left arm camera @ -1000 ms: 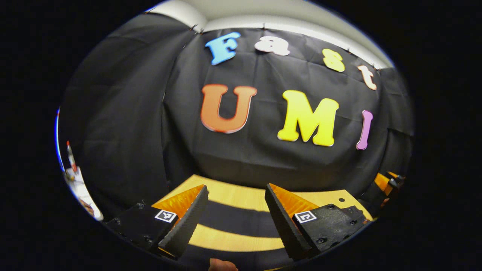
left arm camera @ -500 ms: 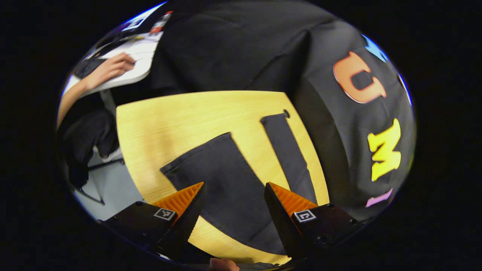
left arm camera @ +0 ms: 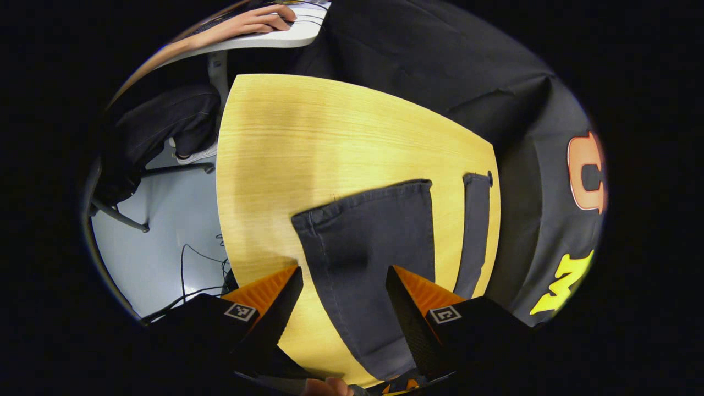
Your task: Grasp the waist and the cuffs of the jeans and fold them to make the two legs overlap; first hold the waist and fold one-third of the jeans toward the cuffs, then hold the cuffs and fold the remaining one-third in the same direction to finish folding.
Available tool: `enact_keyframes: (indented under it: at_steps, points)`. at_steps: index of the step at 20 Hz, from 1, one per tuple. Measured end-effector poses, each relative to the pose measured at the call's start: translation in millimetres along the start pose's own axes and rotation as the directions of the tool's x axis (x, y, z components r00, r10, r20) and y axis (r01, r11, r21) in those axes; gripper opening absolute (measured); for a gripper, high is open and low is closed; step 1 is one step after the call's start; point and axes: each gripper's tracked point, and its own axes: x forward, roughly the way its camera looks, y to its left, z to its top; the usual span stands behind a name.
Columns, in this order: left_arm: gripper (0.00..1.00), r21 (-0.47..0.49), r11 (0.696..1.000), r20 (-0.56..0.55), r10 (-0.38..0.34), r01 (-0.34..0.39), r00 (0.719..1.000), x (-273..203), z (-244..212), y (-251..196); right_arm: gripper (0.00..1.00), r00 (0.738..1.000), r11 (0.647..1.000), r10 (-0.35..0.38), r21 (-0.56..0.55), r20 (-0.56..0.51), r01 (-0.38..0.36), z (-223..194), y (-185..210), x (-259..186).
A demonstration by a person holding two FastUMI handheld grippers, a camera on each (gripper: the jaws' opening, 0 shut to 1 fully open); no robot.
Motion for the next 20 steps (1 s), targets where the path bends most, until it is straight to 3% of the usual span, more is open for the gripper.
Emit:
enact_keyframes:
  at_steps: [4, 10, 11, 15, 18, 20]
  points:
    - [0.98, 0.016, 1.0, 0.014, 0.001, -0.001, 1.0, 8.8, 2.8, -10.0, 0.98, 0.999, 0.99, -0.027, 0.14, -0.018, 0.029, 3.9, -24.2, 2.8]
    - [1.0, 0.012, 0.999, 0.006, 0.033, -0.033, 0.999, 15.9, 5.4, -12.4, 0.98, 0.999, 0.983, -0.047, 0.175, -0.019, 0.05, 9.3, -34.1, 5.1]
    - [0.92, 0.023, 0.999, 0.001, 0.042, -0.042, 0.999, 19.2, 4.6, -8.6, 0.98, 0.999, 0.982, -0.046, 0.18, -0.02, 0.048, 8.9, -34.3, 6.6]
    - [0.14, -0.029, 0.998, 0.003, 0.058, -0.058, 0.998, 20.0, 6.2, -0.3, 0.98, 0.999, 0.976, -0.037, 0.212, -0.026, 0.041, 11.5, -35.5, 10.9]
    - [0.05, -0.001, 0.998, 0.008, 0.066, -0.066, 0.998, 23.2, 6.3, -1.0, 0.98, 0.999, 0.972, -0.046, 0.232, -0.018, 0.049, 20.1, -38.4, 12.4]
    - [0.04, 0.004, 0.997, 0.002, 0.074, -0.074, 0.997, 23.4, 6.8, -1.5, 0.98, 0.998, 0.967, -0.059, 0.247, -0.02, 0.062, 24.2, -44.2, 16.5]
